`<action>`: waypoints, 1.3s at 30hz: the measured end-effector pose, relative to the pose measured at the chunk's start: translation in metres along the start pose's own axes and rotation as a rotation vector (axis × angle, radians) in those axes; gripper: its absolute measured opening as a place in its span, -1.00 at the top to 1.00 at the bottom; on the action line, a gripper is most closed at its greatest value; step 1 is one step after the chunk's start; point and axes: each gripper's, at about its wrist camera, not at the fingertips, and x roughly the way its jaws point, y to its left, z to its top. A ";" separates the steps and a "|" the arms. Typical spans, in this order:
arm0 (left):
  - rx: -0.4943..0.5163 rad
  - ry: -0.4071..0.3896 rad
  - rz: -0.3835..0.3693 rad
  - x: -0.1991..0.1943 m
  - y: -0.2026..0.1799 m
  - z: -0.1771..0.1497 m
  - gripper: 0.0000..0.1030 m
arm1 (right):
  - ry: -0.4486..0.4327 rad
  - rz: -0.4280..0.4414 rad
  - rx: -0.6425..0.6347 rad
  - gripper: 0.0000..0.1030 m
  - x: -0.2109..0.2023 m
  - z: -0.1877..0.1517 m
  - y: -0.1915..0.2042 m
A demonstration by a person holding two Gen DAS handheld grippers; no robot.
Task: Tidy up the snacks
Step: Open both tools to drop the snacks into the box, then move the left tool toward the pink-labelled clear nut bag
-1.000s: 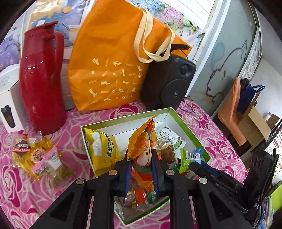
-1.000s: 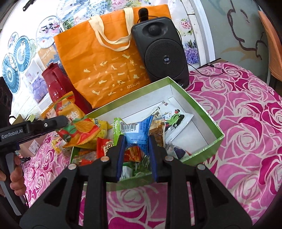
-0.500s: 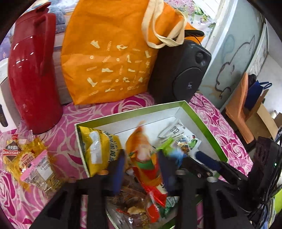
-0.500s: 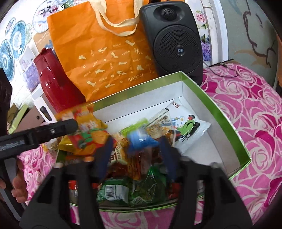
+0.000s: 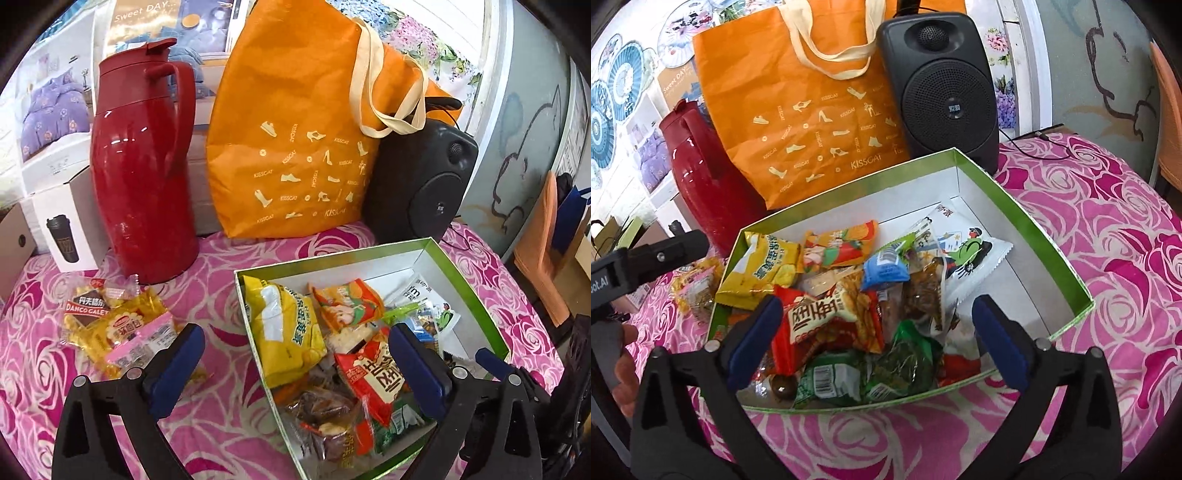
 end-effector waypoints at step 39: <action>-0.307 0.034 -0.043 -0.036 0.142 -0.059 -0.93 | 0.076 0.214 -0.213 -0.98 -0.028 -0.028 0.118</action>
